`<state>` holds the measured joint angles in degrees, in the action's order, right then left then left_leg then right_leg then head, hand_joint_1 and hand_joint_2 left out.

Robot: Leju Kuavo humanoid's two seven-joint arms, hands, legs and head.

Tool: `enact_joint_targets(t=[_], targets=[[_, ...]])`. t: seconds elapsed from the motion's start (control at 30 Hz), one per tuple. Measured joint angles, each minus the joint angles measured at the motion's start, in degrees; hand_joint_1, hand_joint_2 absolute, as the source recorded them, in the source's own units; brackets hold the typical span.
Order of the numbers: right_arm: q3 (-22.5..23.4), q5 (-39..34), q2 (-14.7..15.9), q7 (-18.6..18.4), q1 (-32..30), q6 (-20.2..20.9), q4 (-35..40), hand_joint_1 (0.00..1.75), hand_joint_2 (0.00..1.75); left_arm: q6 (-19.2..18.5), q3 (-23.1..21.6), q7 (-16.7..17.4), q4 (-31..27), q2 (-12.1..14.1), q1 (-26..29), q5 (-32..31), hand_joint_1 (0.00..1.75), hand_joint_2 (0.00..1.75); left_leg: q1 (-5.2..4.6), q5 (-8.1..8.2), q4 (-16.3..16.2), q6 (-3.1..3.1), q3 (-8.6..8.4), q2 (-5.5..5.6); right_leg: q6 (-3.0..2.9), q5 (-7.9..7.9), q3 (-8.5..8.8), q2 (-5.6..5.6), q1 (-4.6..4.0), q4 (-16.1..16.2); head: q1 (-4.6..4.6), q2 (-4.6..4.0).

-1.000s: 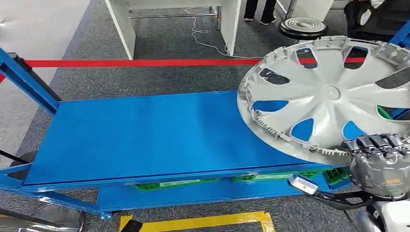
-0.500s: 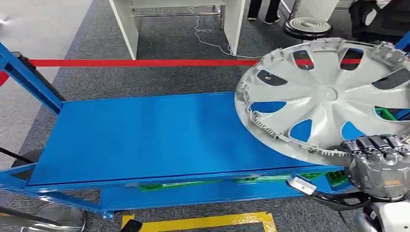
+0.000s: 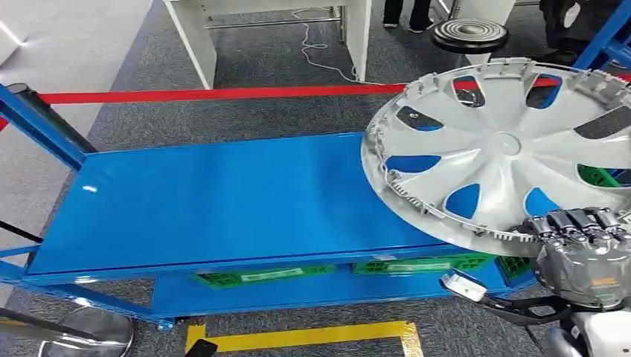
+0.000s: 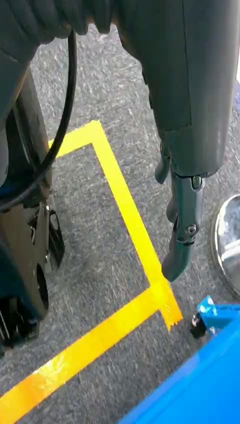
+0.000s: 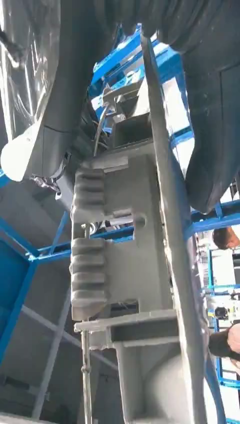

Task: Take the parts from the cabinet and place them on the table.

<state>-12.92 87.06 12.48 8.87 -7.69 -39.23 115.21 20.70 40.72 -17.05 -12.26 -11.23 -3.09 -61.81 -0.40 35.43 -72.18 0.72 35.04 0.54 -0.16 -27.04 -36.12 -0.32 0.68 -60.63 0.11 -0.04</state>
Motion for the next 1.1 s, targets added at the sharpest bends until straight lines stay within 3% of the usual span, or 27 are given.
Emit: enact_joint_targets(t=[0.07,0.1,0.13,0.23,0.27,0.3,0.37,0.4,0.43,0.47,0.5,0.53,0.57,0.6,0.63,0.73,0.77,0.83,0.9,0.93,0.97,1.0,1.03,1.07,1.1], targets=[[0.0,0.0,0.0,0.1,0.0,0.0,0.0,1.75,1.75,0.0,0.0,-0.1,0.0,0.0,-0.1,0.0,0.0,1.75,-1.0,-3.95,10.3,2.15,-6.12,0.04,-0.11,0.6,-0.31,0.05,-0.52,0.1,0.02,0.0],[0.0,0.0,0.0,0.1,-0.1,0.0,0.0,1.75,1.75,0.1,0.0,-0.1,0.0,0.3,-0.3,0.0,0.0,1.75,-1.22,-2.85,12.9,3.46,-7.41,-0.04,-0.04,0.88,-0.43,-0.12,-0.29,0.1,0.2,0.02],[0.0,0.0,0.0,0.1,0.0,0.0,0.0,1.75,1.75,0.1,0.0,-0.2,0.0,0.3,-0.3,0.0,0.0,1.75,-1.39,-3.44,13.8,3.12,-7.56,-0.33,0.33,1.45,-0.62,-0.12,-0.12,0.3,0.15,0.0],[0.0,0.0,0.1,0.1,-0.1,0.0,0.1,1.75,1.75,0.1,0.0,-0.2,0.0,0.3,-0.3,0.0,0.0,1.75,-1.9,-5.16,15.0,3.59,-7.12,-0.24,1.65,3.07,-0.63,-0.27,0.21,1.4,0.13,0.0],[0.0,0.0,0.3,-0.1,-0.2,0.0,0.0,1.75,1.75,0.1,0.0,-0.2,0.0,0.2,-0.3,0.0,0.0,1.75,-1.01,-6.53,16.7,3.1,-7.34,-0.55,1.65,2.53,-1.24,-0.13,0.19,1.0,0.13,0.0],[0.0,0.0,0.4,-0.1,-0.3,0.0,0.0,1.75,1.75,0.1,0.0,-0.2,0.0,0.3,-0.3,0.0,0.0,1.75,-1.07,-7.44,17.3,3.3,-6.84,-0.56,1.98,0.07,-2.22,0.15,-0.02,-0.1,0.33,0.0],[0.0,0.0,0.7,-0.2,-0.2,0.0,0.0,1.75,1.75,0.1,0.0,-0.2,0.0,0.3,-0.4,-0.1,0.0,1.75,-0.88,-8.48,17.3,3.17,-5.54,-0.67,2.53,-6.03,-3.84,0.21,0.13,-6.7,0.37,0.0],[0.0,0.0,0.8,-0.2,-0.3,0.0,0.0,1.75,1.75,0.1,0.0,-0.2,0.0,0.2,-0.3,-0.1,0.0,1.75,-0.88,-8.92,17.1,3.07,-4.79,-0.76,2.9,-8.14,-4.61,0.2,0.3,-10.9,0.26,0.0],[0.0,0.0,0.8,-0.2,-0.4,0.0,0.0,1.75,1.75,0.1,0.0,-0.2,0.0,0.1,-0.3,-0.2,0.0,1.75,-0.86,-9.38,16.8,2.96,-4.02,-0.83,3.26,-8.31,-4.81,0.2,0.44,-13.7,0.39,0.0],[0.0,0.0,1.0,-0.1,-0.4,0.0,0.0,1.75,1.75,0.1,0.0,-0.2,0.0,0.1,-0.3,-0.2,0.0,1.75,-0.78,-9.73,16.5,2.75,-3.24,-0.87,3.56,-7.03,-4.06,0.18,0.61,-14.1,0.31,0.0],[0.0,0.0,1.0,-0.1,-0.5,0.0,-0.1,1.75,1.75,0.1,0.0,-0.2,0.0,0.1,-0.4,-0.2,0.0,1.75,-0.63,-10.0,16.0,2.48,-2.43,-0.88,3.85,-4.94,-2.06,0.18,0.84,-12.3,0.35,0.0],[0.0,0.0,1.1,-0.2,-0.5,0.0,-0.1,1.75,1.75,0.1,0.0,-0.2,0.0,0.1,-0.4,-0.2,0.0,1.75,-0.4,-10.17,15.4,2.2,-1.6,-0.88,4.23,-2.94,1.02,0.14,1.15,-8.3,0.31,0.0],[0.0,0.0,1.1,-0.2,-0.5,0.0,-0.1,1.75,1.75,0.1,0.0,-0.2,0.0,0.1,-0.4,-0.2,0.0,1.75,-0.25,-10.22,14.5,1.98,-0.85,-0.87,4.74,-2.08,4.54,0.08,1.55,-3.4,0.37,0.0],[0.0,0.0,1.1,-0.2,-0.3,0.0,-0.1,1.75,1.75,0.1,0.0,-0.3,0.0,0.3,-0.5,-0.2,0.0,1.75,-0.43,-10.3,13.9,1.63,-0.24,-0.75,5.36,-4.86,6.64,0.2,1.42,-0.1,0.48,0.02],[0.0,0.0,1.1,-0.2,-0.3,0.0,-0.2,1.75,1.75,0.2,0.0,-0.3,0.0,0.2,-0.6,-0.3,0.0,1.75,-0.63,-10.36,12.9,1.28,0.39,-0.67,4.38,-5.05,7.92,0.71,1.22,1.5,0.53,0.02],[-0.1,0.0,1.1,-0.2,-0.4,0.0,-0.3,1.75,1.75,0.2,0.0,-0.3,0.0,0.2,-0.5,-0.4,0.0,1.75,-0.66,-11.45,12.5,0.67,1.08,-0.55,2.29,-4.84,6.66,0.34,0.98,1.1,0.44,0.02],[-0.1,0.0,1.1,-0.2,-0.4,0.0,-0.4,1.75,1.75,0.2,0.0,-0.3,0.0,0.3,-0.4,-0.4,0.0,1.75,-0.51,-11.14,12.3,0.43,1.45,-0.55,1.56,-4.35,5.49,0.11,1.21,1.2,0.44,0.0],[-0.1,0.0,1.1,-0.2,-0.3,0.0,-0.4,1.75,1.75,0.1,0.0,-0.3,0.0,0.2,-0.2,-0.5,0.0,1.75,-0.23,-5.29,8.4,-0.45,2.82,-0.45,0.31,-3.16,4.6,0.06,1.03,1.1,0.06,0.02],[-0.1,0.0,1.1,-0.3,-0.3,0.0,-0.4,1.75,1.75,0.1,0.0,-0.3,0.0,0.2,-0.3,-0.5,0.0,1.75,-0.05,0.47,0.3,-0.75,4.42,-0.46,0.1,-2.11,3.17,-0.01,0.75,1.1,0.02,0.02],[-0.1,0.0,1.1,-0.3,-0.3,0.0,-0.5,1.75,1.75,0.1,0.0,-0.3,0.0,0.1,-0.3,-0.5,0.0,1.75,-0.02,1.86,-3.4,-0.7,4.78,-0.46,0.01,-1.6,2.45,-0.06,0.55,1.0,-0.02,0.0],[-0.1,0.0,1.1,-0.3,-0.3,0.0,-0.5,1.75,1.75,0.1,0.0,-0.3,0.0,0.1,-0.3,-0.6,0.0,1.75,-0.02,1.53,-4.6,-0.49,4.28,-0.46,-0.04,-1.08,1.79,-0.09,0.38,1.0,0.0,0.02],[-0.1,0.0,1.1,-0.2,-0.3,0.0,-0.5,1.75,1.75,0.1,0.0,-0.3,0.0,0.1,-0.3,-0.6,0.0,1.75,-0.07,0.08,-3.6,-0.14,2.72,-0.45,-0.05,-0.61,1.22,-0.08,0.17,1.0,0.0,0.02],[-0.1,0.0,1.1,-0.2,-0.3,0.0,-0.5,1.75,1.75,0.1,0.0,-0.3,0.0,0.1,-0.4,-0.6,0.0,1.75,-0.24,-1.98,-0.3,0.37,0.28,-0.44,-0.06,-0.19,0.8,-0.06,-0.1,1.0,-0.04,0.0],[-0.1,0.0,1.2,0.0,-0.3,0.0,-0.5,1.75,1.75,0.0,0.0,-0.3,0.0,0.1,-0.4,-0.6,0.0,1.75,-0.52,-4.11,5.2,1.32,-3.37,-0.41,-0.07,0.23,0.46,-0.05,-0.39,1.0,0.0,0.0],[-0.1,0.0,1.2,0.1,-0.3,0.0,-0.5,1.75,1.75,0.0,0.0,-0.3,0.0,0.1,-0.6,-0.7,0.0,1.75,-1.05,-4.94,10.7,2.58,-6.79,-0.37,-0.14,0.62,0.24,-0.09,-0.33,1.1,0.0,0.02]])
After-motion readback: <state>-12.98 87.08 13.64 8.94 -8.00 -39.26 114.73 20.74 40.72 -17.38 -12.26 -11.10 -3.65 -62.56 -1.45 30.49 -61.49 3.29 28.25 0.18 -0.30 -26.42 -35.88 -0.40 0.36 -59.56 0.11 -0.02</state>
